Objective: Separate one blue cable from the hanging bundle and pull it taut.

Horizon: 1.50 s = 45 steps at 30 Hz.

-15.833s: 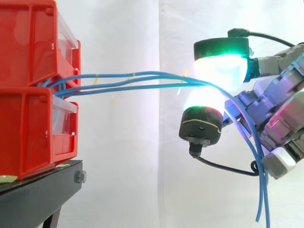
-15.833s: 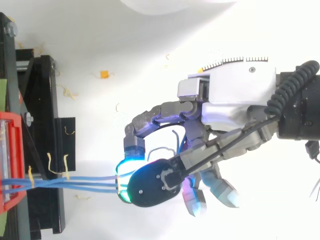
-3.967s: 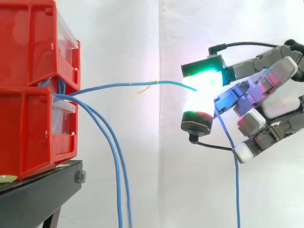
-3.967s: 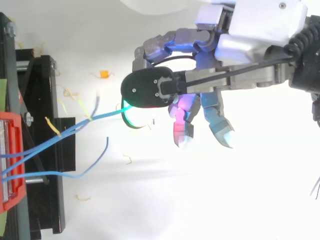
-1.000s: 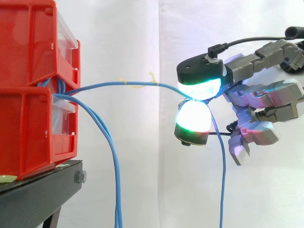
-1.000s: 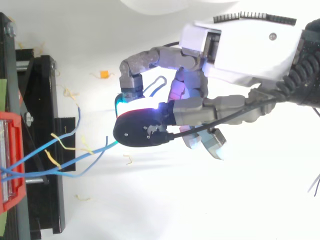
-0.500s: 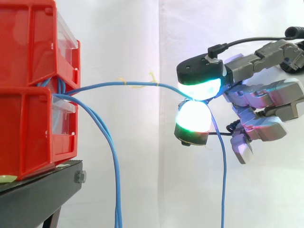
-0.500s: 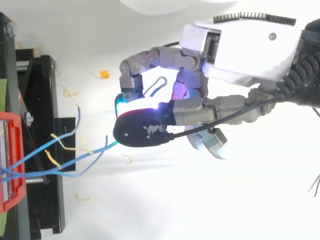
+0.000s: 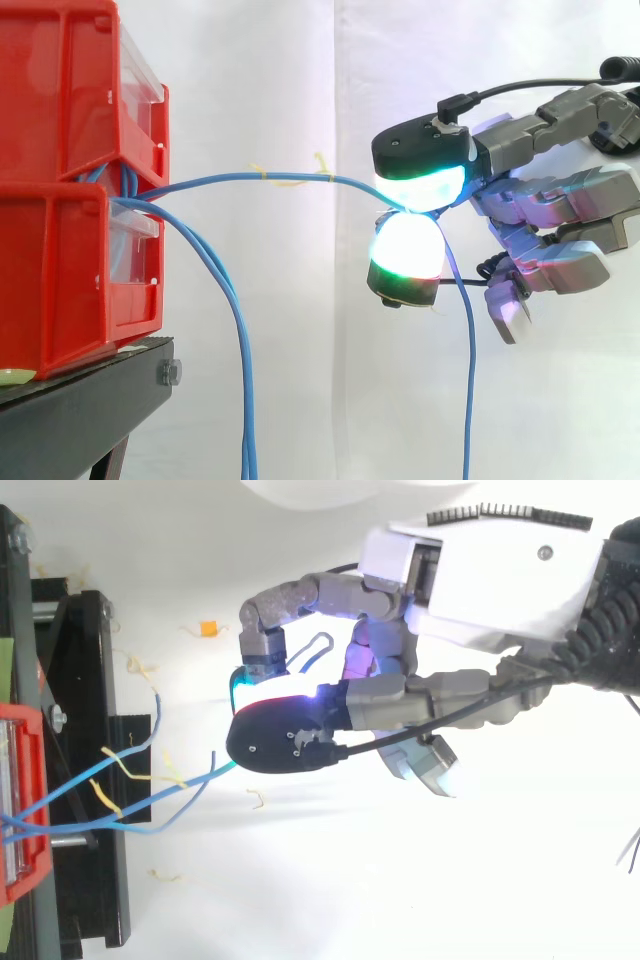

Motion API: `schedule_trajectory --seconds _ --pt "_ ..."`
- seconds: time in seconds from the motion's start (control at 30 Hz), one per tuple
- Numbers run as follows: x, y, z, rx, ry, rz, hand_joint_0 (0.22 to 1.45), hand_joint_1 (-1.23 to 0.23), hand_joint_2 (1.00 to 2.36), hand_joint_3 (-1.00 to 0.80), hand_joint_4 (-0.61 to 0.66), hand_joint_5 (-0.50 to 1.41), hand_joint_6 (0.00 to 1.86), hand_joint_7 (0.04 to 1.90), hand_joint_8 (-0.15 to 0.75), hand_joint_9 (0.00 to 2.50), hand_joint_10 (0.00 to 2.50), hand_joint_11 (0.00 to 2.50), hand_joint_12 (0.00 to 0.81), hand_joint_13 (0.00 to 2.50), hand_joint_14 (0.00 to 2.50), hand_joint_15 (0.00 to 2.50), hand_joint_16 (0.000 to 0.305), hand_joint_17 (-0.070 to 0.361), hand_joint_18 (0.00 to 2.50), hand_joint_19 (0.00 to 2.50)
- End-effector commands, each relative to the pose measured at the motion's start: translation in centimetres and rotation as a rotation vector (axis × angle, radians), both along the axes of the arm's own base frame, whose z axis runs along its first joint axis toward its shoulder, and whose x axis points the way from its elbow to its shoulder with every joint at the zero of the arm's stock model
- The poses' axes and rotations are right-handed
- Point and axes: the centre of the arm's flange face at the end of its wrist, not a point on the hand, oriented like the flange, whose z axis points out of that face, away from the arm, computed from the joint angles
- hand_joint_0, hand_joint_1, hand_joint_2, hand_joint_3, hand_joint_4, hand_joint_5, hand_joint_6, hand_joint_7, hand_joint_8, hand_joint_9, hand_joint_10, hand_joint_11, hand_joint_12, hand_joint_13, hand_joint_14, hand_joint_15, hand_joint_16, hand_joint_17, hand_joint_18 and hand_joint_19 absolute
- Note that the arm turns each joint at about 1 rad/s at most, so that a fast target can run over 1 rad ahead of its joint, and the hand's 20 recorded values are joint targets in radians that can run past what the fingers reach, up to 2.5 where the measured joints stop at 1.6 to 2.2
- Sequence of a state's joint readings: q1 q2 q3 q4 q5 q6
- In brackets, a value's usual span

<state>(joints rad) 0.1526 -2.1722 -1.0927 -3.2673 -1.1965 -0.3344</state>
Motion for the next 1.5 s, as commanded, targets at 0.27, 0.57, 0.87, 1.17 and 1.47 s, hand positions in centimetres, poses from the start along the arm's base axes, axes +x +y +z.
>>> schedule_trajectory --seconds 0.27,0.57,0.87,1.17,1.47 --pt "0.02 -0.05 0.03 0.0 -0.002 -0.001 0.7 -0.61 1.02 -0.02 0.24 0.13 0.51 1.28 0.154 2.02 0.02 0.56 0.261 1.63 0.03 0.76 0.044 0.099 1.07 0.58" --pt "0.01 0.06 0.02 0.0 0.0 0.001 0.7 -0.61 1.02 -0.02 0.23 0.13 0.51 1.26 0.149 2.01 0.02 0.54 0.259 1.61 0.02 0.77 0.047 0.106 1.05 0.56" --pt "0.06 0.07 -0.07 0.0 0.0 0.001 0.7 -0.61 1.02 -0.02 0.23 0.13 0.51 1.26 0.148 1.99 0.02 0.54 0.259 1.59 0.02 0.76 0.047 0.105 1.03 0.57" --pt "-0.02 -0.05 -0.05 0.0 0.001 -0.001 0.7 -0.61 1.02 -0.03 0.23 0.13 0.51 1.23 0.146 1.99 0.02 0.53 0.255 1.58 0.03 0.76 0.046 0.104 1.02 0.57" --pt "0.0 -0.05 0.02 0.0 0.0 -0.001 0.7 -0.61 1.02 -0.03 0.25 0.13 0.51 1.2 0.14 1.98 0.02 0.53 0.258 1.57 0.02 0.75 0.047 0.105 1.02 0.55"
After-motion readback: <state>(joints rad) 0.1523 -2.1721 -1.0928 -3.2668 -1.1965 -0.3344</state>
